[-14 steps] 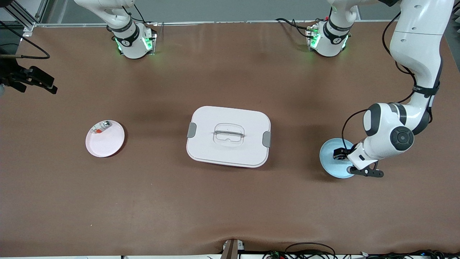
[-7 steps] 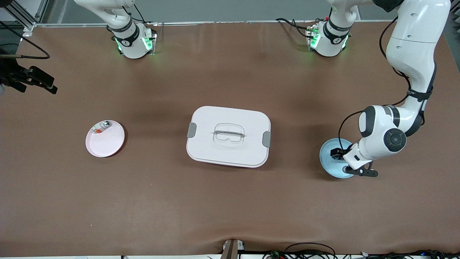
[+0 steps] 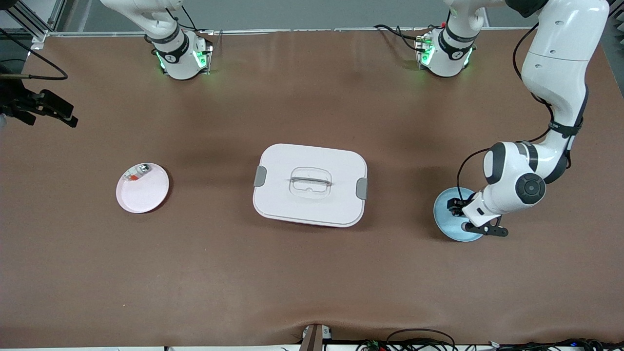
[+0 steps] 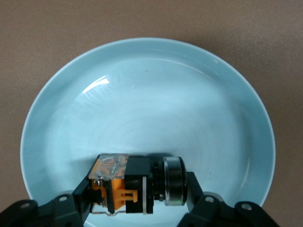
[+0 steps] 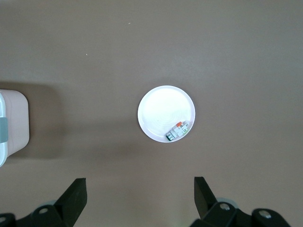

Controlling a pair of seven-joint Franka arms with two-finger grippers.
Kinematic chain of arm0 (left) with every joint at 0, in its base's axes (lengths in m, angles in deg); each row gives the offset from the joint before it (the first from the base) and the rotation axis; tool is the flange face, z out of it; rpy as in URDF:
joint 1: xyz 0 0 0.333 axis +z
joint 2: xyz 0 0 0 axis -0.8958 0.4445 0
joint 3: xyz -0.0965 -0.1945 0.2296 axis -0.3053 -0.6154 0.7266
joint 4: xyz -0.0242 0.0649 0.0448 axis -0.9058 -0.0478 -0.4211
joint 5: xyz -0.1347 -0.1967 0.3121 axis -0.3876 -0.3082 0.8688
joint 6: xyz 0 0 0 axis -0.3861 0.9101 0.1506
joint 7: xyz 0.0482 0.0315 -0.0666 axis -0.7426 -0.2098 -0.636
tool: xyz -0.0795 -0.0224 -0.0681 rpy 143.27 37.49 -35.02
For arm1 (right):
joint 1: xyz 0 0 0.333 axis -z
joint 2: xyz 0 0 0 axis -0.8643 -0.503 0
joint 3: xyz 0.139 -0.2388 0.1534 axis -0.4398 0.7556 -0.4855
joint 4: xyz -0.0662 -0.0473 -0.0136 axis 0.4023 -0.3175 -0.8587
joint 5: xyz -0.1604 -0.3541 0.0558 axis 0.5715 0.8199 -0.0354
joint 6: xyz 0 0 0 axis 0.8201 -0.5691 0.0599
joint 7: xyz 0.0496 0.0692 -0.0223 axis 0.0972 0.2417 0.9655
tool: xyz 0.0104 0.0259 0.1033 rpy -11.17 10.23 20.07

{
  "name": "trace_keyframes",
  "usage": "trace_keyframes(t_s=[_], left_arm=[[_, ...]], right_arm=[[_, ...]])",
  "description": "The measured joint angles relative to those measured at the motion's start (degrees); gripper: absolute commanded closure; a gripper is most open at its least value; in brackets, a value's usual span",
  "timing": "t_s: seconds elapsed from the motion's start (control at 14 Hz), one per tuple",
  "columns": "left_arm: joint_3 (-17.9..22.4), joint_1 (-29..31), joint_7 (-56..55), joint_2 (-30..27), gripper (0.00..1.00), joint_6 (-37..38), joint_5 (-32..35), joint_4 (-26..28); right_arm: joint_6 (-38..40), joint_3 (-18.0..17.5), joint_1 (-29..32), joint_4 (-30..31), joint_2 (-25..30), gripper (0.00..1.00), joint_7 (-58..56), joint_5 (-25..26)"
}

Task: Transfer orange switch to right arm and place
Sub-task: 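Close the left gripper on the orange switch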

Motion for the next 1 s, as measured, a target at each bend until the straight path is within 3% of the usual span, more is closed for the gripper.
trace_keyframes(t_s=[0.36, 0.57, 0.64, 0.78, 0.85, 1.0], left_arm=[[0.0, 0.0, 0.0, 0.0, 0.21, -1.61, 0.02, -0.1], [0.0, 0.0, 0.01, 0.01, 0.31, -1.91, 0.03, -0.07], [0.0, 0.0, 0.01, 0.04, 0.43, -1.91, 0.03, -0.05], [0.0, 0.0, 0.02, 0.05, 0.82, -1.92, 0.04, -0.04], [0.0, 0.0, 0.02, 0.04, 0.96, -1.92, 0.04, -0.04], [0.0, 0.0, 0.02, 0.01, 1.0, -1.91, 0.04, -0.09]], right_arm=[[0.0, 0.0, 0.0, 0.0, 0.0, 0.0, 0.0, 0.0], [0.0, 0.0, 0.0, 0.0, 0.0, 0.0, 0.0, 0.0], [0.0, 0.0, 0.0, 0.0, 0.0, 0.0, 0.0, 0.0], [0.0, 0.0, 0.0, 0.0, 0.0, 0.0, 0.0, 0.0], [0.0, 0.0, 0.0, 0.0, 0.0, 0.0, 0.0, 0.0], [0.0, -0.02, 0.0, 0.0, 0.0, 0.0, 0.0, 0.0]])
